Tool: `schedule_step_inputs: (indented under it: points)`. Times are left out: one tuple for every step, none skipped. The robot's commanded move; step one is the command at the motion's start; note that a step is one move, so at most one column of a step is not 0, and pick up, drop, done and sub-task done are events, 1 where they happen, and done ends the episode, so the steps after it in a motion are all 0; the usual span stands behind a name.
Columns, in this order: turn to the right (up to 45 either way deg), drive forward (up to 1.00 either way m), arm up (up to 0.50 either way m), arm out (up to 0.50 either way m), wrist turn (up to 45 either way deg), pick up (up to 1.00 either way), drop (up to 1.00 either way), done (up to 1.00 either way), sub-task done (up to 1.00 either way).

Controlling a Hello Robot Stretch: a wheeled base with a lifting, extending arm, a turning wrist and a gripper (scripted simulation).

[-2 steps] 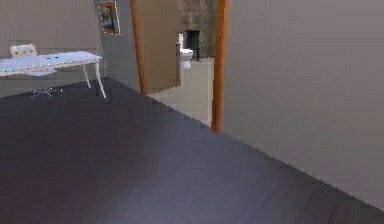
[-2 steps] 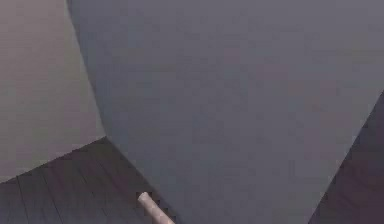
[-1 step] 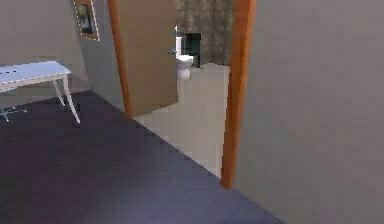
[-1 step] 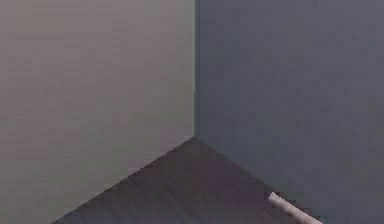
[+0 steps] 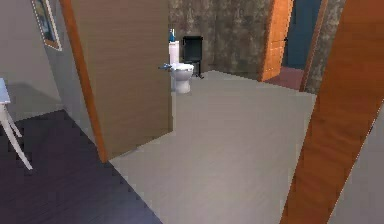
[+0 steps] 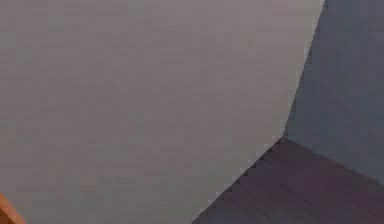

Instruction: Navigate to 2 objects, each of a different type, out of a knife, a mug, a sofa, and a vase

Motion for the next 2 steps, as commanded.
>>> schedule_step_inputs:
  points:
    - [0.0,0.35,0.00,0.00,0.0,0.00,0.00,0.00,0.00]
    - [0.0,0.20,0.00,0.00,0.0,0.00,0.00,0.00,0.00]
